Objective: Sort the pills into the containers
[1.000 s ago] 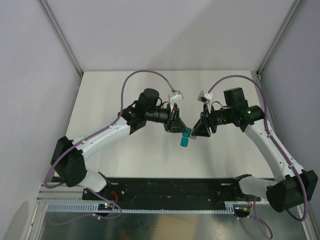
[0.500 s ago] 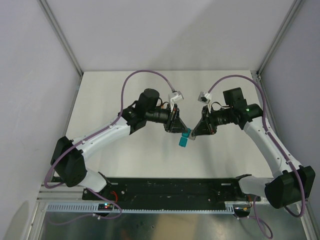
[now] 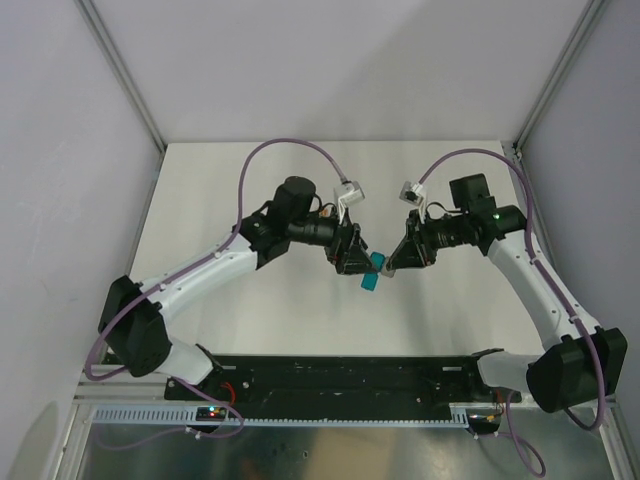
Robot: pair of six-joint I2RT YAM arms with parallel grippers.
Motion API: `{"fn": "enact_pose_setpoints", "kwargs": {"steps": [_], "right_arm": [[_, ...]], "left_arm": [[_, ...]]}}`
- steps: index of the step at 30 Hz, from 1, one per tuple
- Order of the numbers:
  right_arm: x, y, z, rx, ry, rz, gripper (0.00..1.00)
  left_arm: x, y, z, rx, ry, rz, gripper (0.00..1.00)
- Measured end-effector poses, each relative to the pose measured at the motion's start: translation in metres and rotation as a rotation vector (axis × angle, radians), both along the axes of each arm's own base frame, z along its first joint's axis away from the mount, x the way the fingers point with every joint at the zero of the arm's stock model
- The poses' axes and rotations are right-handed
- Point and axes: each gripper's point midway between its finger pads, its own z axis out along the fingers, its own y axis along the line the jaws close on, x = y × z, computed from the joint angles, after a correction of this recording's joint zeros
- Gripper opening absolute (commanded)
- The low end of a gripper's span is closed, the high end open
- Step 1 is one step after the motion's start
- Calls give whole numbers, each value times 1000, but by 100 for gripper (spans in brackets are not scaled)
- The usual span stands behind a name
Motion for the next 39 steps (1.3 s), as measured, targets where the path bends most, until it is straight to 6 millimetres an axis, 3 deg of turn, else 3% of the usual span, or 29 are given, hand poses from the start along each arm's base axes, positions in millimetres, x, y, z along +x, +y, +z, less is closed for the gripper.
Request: {"fn": "enact_pose_setpoints", "kwargs": {"steps": [5,9,15,22,35,39], "right_arm": [[17,-8,-11,-32,14,-55,0],[40,-12,-31,-70,53,-107,0],[77,-19,-89,-143,208,-194,1],[106,-29,-141,-190,345,-303,7],[121,-39,-184,-273,432,-407,24],[123,-44,-191,-298,446,-436,35]], "left_arm": [[12,14,11,-13,-29,45,99],[30,30,21,-24,-58,114,100],[49,45,27,-28,-85,187,100],[46,49,26,-25,-85,191,100],[46,49,26,-27,-84,188,100],[45,49,26,-26,-84,188,100]]}}
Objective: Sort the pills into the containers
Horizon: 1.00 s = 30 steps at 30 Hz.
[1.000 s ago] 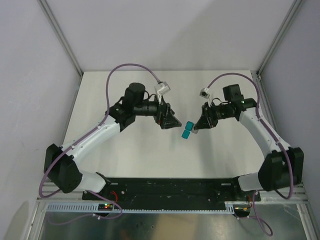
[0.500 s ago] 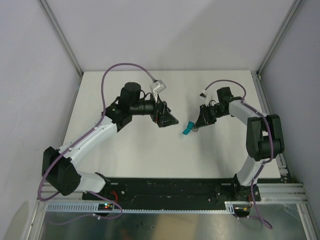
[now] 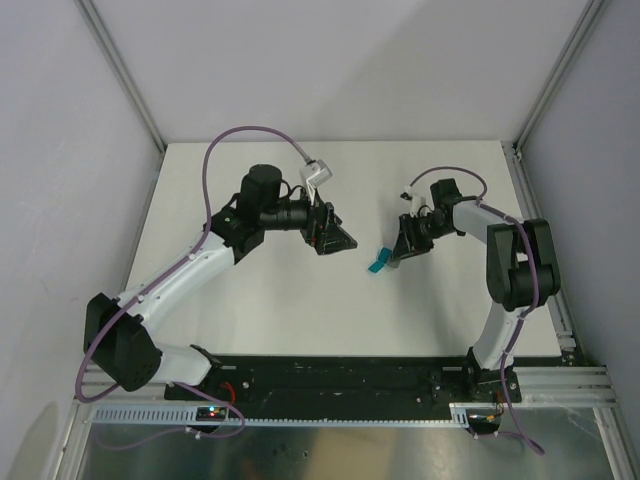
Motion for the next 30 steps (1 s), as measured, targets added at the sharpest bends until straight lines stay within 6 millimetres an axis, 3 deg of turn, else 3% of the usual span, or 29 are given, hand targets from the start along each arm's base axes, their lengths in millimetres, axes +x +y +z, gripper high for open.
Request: {"fn": "enact_pose_setpoints", "kwargs": {"steps": [8,30], "right_arm": [[2,-6,-6,-29,7,-16,51],[9,-28,-11,-74,0,-67,55]], "left_arm": [[-1,1,-6,10,-2,-1,100],[18,11,-9,49,-62,89,100]]}}
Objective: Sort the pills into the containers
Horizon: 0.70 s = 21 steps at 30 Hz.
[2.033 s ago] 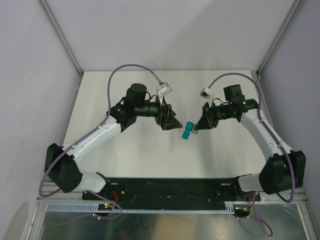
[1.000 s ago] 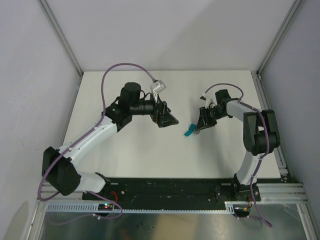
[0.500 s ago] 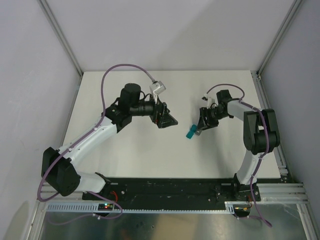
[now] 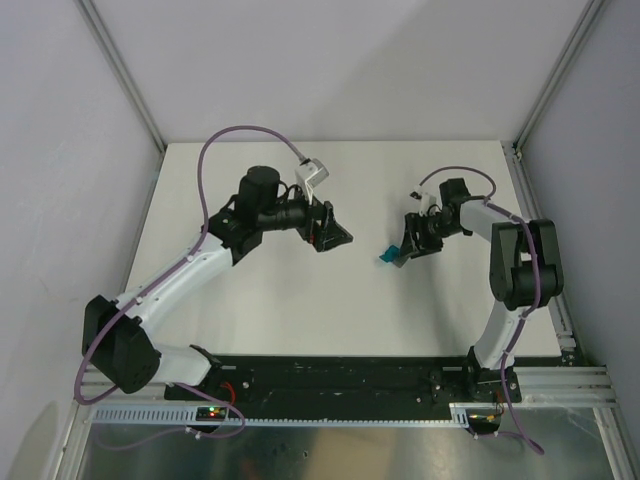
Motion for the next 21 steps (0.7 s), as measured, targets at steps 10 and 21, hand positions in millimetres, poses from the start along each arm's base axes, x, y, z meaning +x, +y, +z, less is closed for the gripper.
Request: {"fn": "enact_pose_setpoints", "kwargs": {"steps": [10,21], "right_arm": [[9,-3,49,-7,-160,8,58],[5,0,122,-95,-444,47,71]], "left_arm": [[61,34,-27,171,-109,293,100],[139,43,-111,459,-89,454,100]]}}
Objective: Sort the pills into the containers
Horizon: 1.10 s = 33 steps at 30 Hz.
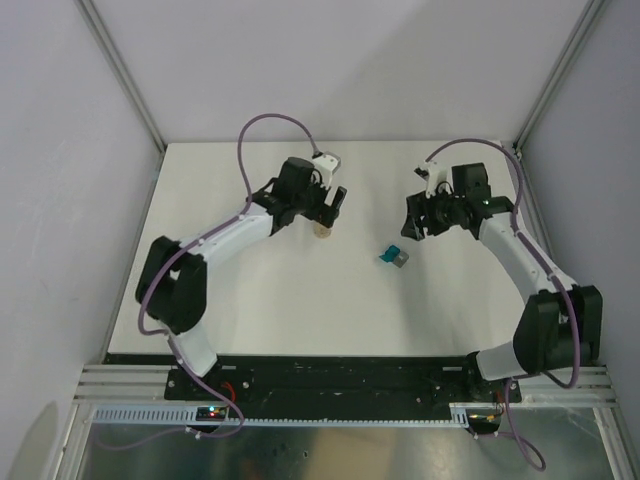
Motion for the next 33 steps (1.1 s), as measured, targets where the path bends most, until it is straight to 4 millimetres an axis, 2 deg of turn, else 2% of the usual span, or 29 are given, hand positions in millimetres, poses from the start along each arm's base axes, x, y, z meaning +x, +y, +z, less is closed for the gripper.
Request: {"fn": "enact_pose_setpoints", "kwargs": {"steps": [4,6,10,14,19,21,23,27,33], "right_arm": [[-6,-2,25,-17,-90,-5,74],[-8,-4,36,-20,-129,-10,79],[-16,-6,48,-28,-186,-16,84],[-27,-7,53,-34,-225,-12,86],[-36,-11,58,-48,-280,-22,91],[-36,-14,62,-53,-303,-34,97],[-35,-16,67,-56,-325,-50,99],[-33,-21,72,-62,-353,-84,99],[-34,-21,71,-53,-357,-98,99]], "left_arm": [[20,-2,-11,52,7,28,100],[28,-3,-16,74,15,43,100],[34,-2,-32,117,53,62,100],[32,2,-53,163,112,65,99],[22,7,-72,206,176,62,93],[20,9,-76,215,190,61,91],[19,10,-78,220,197,61,90],[19,9,-80,226,206,60,87],[21,8,-80,228,210,58,80]]}}
